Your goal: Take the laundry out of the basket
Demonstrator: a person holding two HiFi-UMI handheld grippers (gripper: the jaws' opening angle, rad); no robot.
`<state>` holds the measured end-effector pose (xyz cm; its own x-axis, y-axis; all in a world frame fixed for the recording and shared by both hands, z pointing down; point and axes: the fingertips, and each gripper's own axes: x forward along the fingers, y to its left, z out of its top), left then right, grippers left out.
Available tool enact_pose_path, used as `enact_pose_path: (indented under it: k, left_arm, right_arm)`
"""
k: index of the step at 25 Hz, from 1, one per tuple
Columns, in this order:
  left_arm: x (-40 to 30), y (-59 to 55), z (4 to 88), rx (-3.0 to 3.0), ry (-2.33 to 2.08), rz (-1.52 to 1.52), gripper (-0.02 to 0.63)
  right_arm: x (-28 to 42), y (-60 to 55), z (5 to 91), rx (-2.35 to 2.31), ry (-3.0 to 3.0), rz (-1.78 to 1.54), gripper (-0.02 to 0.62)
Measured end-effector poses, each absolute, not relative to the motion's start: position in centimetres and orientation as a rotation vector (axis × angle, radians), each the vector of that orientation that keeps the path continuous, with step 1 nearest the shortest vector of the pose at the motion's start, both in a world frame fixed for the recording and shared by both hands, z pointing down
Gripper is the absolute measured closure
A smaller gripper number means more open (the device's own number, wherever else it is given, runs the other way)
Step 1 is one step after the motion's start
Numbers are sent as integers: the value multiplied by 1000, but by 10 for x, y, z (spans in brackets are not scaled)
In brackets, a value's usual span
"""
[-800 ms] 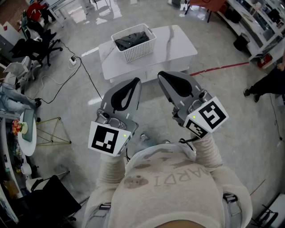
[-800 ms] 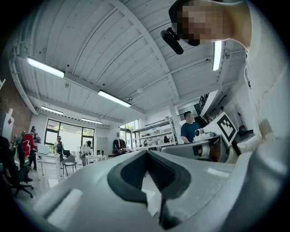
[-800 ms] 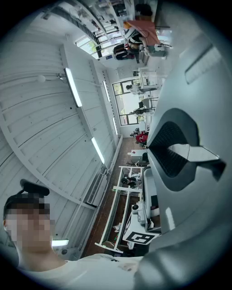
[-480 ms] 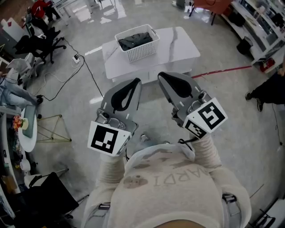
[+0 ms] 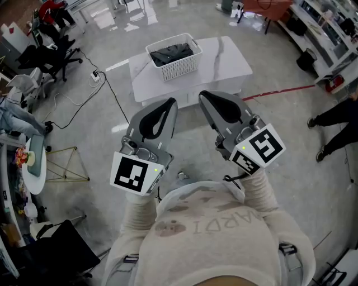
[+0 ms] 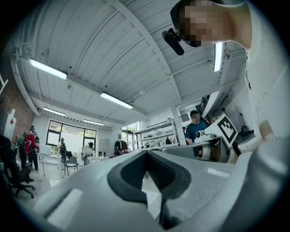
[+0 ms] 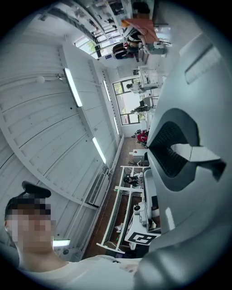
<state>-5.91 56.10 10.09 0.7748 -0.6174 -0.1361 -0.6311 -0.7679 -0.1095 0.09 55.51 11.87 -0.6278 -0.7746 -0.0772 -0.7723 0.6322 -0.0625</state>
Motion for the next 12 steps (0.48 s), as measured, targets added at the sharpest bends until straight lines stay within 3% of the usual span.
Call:
enact_pose_path:
  k: [12]
  left_arm:
    - [-92,526,106,-2850,978,187,606]
  right_arm:
    - [-16,530,124,-1367,2741,-40,568]
